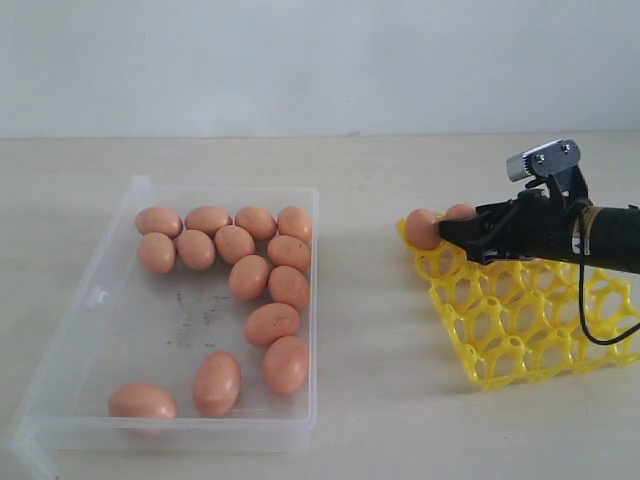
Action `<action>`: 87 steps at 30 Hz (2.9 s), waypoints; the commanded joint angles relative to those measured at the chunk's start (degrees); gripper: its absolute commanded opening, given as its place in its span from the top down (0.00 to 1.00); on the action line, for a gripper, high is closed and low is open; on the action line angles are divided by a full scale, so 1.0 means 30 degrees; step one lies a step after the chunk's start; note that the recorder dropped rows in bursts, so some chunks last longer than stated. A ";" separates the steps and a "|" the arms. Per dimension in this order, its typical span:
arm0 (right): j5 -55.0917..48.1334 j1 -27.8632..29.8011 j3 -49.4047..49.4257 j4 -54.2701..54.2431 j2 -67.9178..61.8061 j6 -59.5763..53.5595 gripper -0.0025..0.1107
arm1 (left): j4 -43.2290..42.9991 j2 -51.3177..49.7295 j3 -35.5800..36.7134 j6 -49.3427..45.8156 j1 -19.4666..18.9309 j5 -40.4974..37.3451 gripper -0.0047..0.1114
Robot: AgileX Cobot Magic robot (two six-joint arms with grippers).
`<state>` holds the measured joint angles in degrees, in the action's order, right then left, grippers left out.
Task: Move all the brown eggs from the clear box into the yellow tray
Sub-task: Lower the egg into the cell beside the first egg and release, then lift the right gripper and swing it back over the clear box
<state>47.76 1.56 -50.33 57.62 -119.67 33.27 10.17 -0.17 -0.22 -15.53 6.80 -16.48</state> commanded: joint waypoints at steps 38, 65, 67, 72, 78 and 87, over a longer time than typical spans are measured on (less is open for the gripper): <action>0.3329 -0.3654 0.0630 0.5864 0.6930 0.1733 0.98 | -0.0030 0.0058 0.0072 -0.0004 0.0115 0.0078 0.93; -0.2658 -1.6048 0.0725 -0.8208 1.0563 -1.4952 0.98 | -0.0030 0.0058 0.0072 -0.0004 0.0115 0.0078 0.93; -0.1173 -1.6283 0.0725 -0.8034 1.0563 -1.3902 0.98 | -0.0030 0.0058 0.0072 -0.0004 0.0115 0.0078 0.93; 0.2184 -1.6644 0.0725 -0.5693 1.0563 -1.0406 0.98 | -0.0030 0.0058 0.0072 -0.0004 0.0115 0.0078 0.93; -1.1570 -1.9623 0.0725 -1.0604 1.0528 -2.5628 0.98 | -0.0030 0.0058 0.0072 -0.0004 0.0115 0.0078 0.93; -1.8636 -1.6698 -0.1918 -3.1666 1.0492 -2.9832 0.98 | -0.0030 0.0058 0.0072 -0.0004 0.0115 0.0078 0.93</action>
<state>4.52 -52.40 -51.95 -25.41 -88.43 -55.63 10.17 -0.17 -0.22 -15.53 6.80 -16.48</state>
